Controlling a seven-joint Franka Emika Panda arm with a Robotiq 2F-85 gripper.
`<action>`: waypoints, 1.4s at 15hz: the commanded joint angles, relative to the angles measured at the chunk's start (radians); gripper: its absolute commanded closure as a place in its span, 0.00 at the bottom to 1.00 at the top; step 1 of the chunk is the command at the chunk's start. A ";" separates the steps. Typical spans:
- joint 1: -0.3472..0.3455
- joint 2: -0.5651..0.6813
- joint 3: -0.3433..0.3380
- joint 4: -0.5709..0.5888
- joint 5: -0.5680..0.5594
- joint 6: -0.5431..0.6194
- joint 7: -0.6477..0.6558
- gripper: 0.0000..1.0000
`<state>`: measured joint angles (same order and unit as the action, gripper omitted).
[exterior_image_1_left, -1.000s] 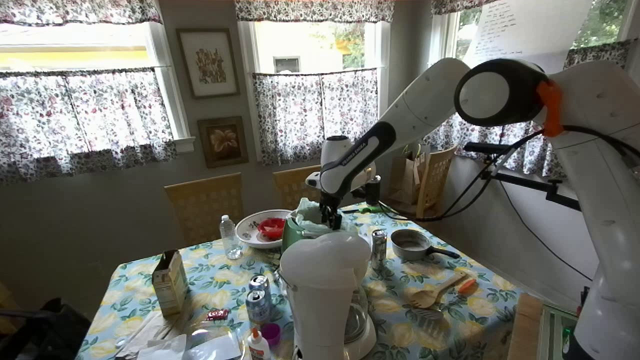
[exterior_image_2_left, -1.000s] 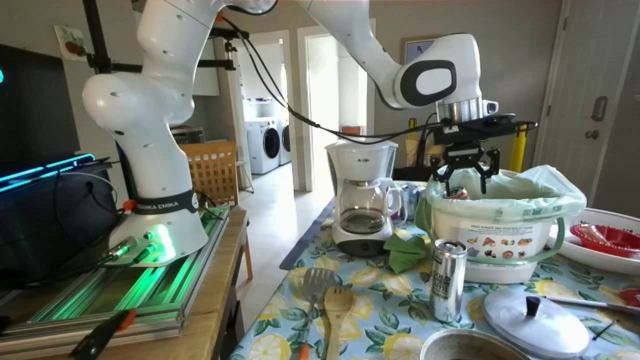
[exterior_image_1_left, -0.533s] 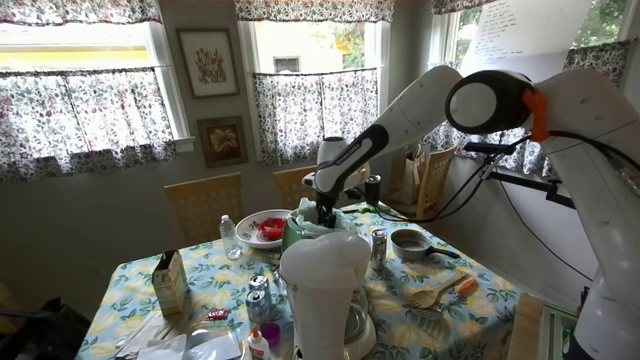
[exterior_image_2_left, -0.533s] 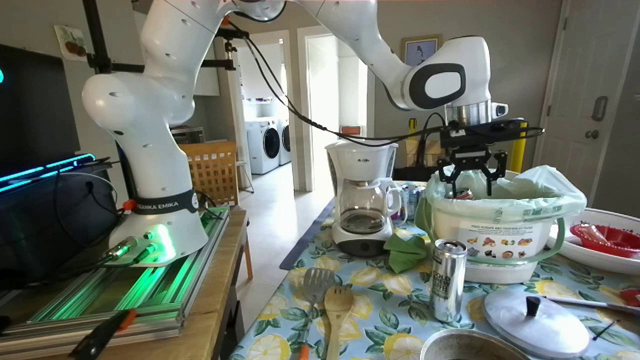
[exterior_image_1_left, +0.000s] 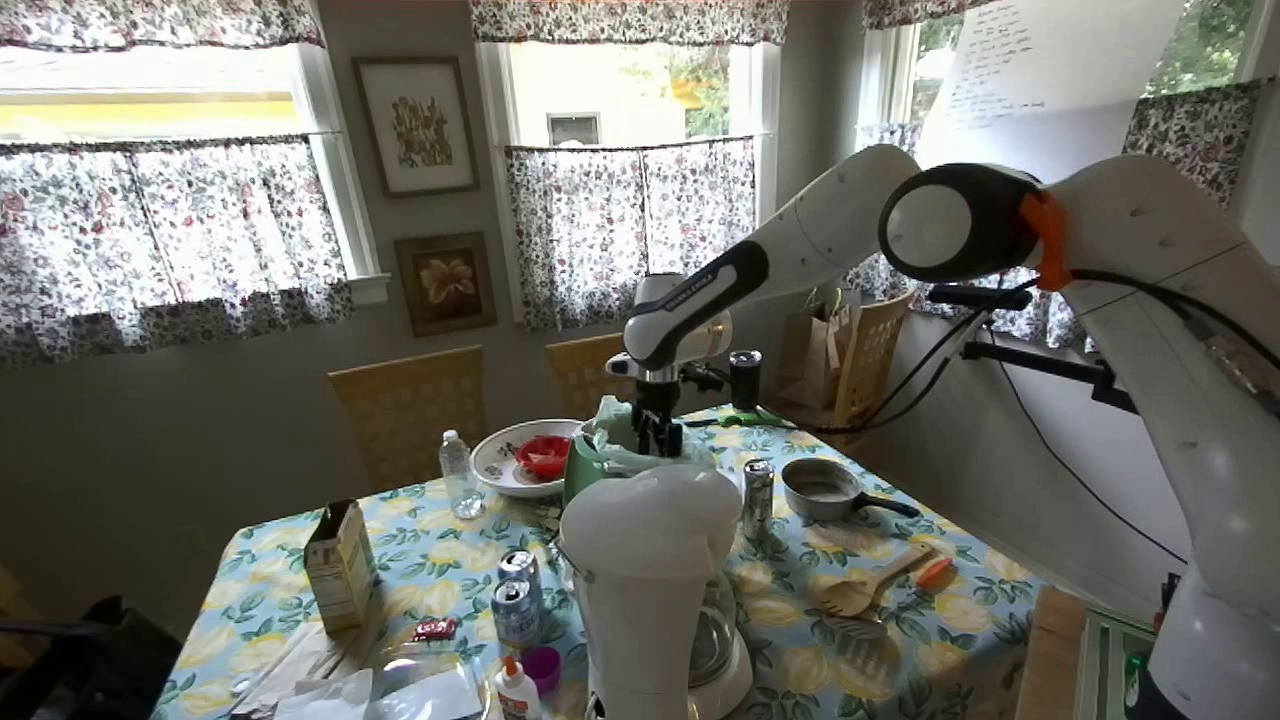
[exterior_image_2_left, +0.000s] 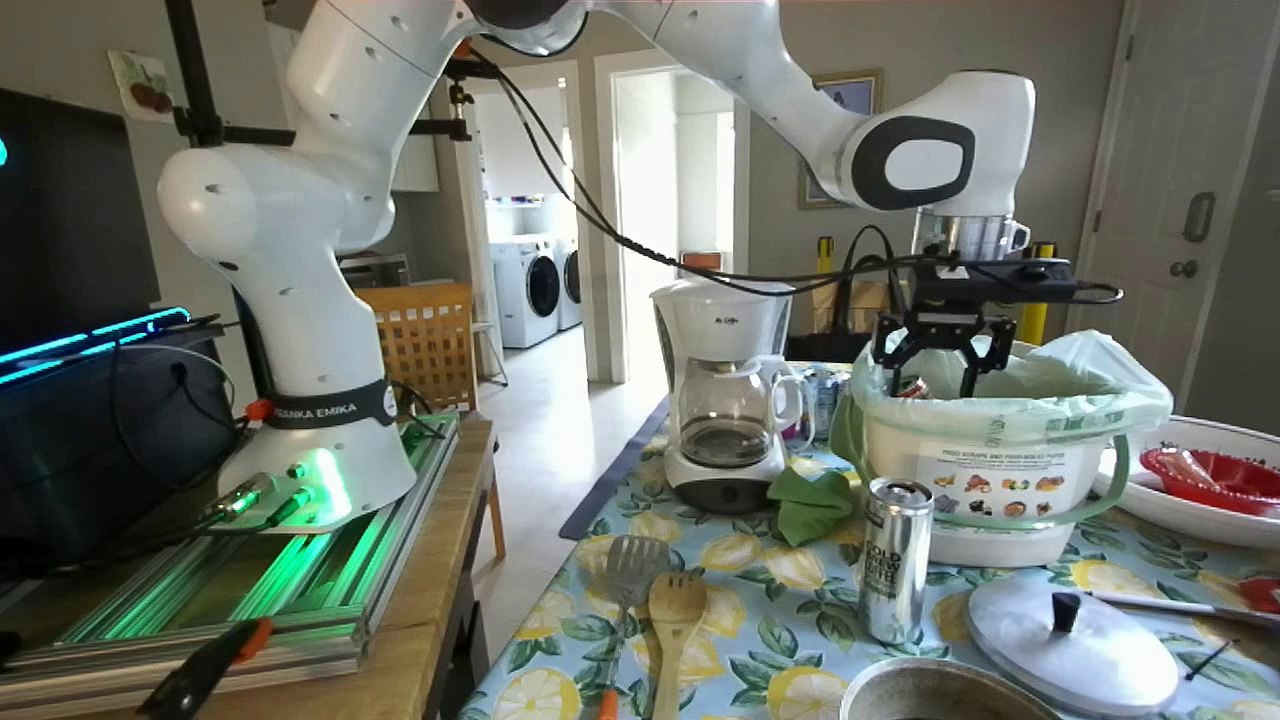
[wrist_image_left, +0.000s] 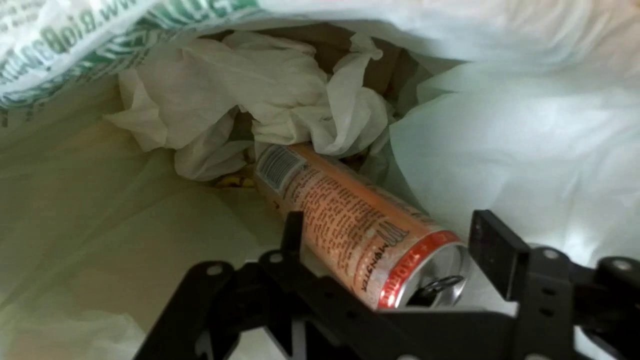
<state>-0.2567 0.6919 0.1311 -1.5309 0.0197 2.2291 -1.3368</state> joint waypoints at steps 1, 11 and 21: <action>-0.022 0.070 0.010 0.139 0.046 -0.132 -0.125 0.10; 0.005 0.122 -0.021 0.245 0.058 -0.286 -0.216 0.02; -0.003 0.149 -0.002 0.286 0.048 -0.300 -0.352 0.00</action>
<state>-0.2580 0.8361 0.1257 -1.2522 0.0626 1.9318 -1.5854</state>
